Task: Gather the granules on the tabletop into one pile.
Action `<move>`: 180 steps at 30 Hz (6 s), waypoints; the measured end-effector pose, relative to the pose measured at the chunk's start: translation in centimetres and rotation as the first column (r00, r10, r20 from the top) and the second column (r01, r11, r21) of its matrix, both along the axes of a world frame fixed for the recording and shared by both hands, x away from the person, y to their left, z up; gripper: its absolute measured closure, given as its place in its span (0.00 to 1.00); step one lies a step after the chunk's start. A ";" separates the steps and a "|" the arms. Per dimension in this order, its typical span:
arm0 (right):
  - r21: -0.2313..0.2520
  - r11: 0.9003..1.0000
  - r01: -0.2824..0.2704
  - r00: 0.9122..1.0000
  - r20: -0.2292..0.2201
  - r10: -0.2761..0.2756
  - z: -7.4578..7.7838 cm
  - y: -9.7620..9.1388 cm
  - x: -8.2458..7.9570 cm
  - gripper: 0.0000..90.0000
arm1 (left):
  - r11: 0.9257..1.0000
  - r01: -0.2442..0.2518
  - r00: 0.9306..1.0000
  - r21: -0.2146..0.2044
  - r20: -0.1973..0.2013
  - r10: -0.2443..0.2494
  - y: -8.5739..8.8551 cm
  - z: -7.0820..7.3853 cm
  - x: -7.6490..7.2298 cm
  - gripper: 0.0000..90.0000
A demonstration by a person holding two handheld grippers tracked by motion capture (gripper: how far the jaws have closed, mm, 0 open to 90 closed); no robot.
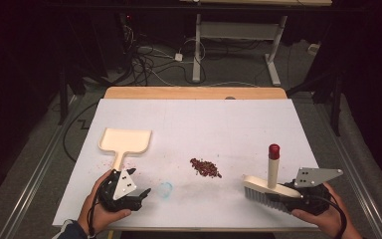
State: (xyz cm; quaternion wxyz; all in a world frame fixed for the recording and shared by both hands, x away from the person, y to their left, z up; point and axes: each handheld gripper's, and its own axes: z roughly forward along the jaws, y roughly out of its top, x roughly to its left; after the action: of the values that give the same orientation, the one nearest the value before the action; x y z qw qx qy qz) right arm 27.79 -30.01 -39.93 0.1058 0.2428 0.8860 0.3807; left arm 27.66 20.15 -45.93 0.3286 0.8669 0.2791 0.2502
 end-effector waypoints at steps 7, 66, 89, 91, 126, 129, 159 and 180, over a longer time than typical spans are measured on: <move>-0.026 1.000 -0.004 0.999 -0.049 0.003 -0.4 -0.4 1.9 0.75 | 1.000 0.009 1.000 0.008 -0.009 -0.009 -0.5 -0.2 0.1 0.24; -0.067 0.885 0.461 0.887 0.068 -0.456 -4.3 1.1 15.7 0.46 | 0.999 0.020 1.000 0.039 -0.016 -0.019 -0.9 -0.6 0.2 0.24; 0.255 0.871 0.420 0.845 0.238 -0.478 1.0 1.4 11.4 0.32 | 0.999 0.016 1.000 0.035 -0.008 -0.016 -0.7 -0.4 0.1 0.24; 0.258 0.875 0.410 0.846 0.250 -0.470 1.2 1.4 11.1 0.31 | 0.999 0.017 1.000 0.034 -0.007 -0.017 -0.7 -0.4 0.1 0.24; 0.216 0.927 0.306 0.846 0.386 -0.369 1.3 3.8 5.3 0.18 | 0.999 0.018 1.000 0.031 -0.008 -0.018 -0.6 -0.4 0.0 0.24; 0.205 0.933 0.295 0.845 0.399 -0.355 1.0 3.9 4.7 0.19 | 0.999 0.018 1.000 0.032 -0.006 -0.017 -0.6 -0.4 0.0 0.24; 0.157 0.951 0.268 0.860 0.406 -0.309 -3.8 3.1 1.2 0.20 | 1.000 0.015 1.000 0.021 -0.007 -0.015 -0.9 -0.3 0.4 0.22; 0.117 0.959 0.257 0.883 0.375 -0.282 -5.2 2.9 -0.2 0.20 | 1.000 0.024 1.000 0.006 0.010 -0.024 -0.9 0.0 0.3 0.21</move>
State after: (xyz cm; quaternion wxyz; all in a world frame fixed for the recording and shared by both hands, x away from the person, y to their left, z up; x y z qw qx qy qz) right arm 27.59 -27.07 -45.10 0.3231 0.2865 0.7924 0.4308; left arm 27.97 19.23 -45.94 0.3304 0.8698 0.2664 0.2514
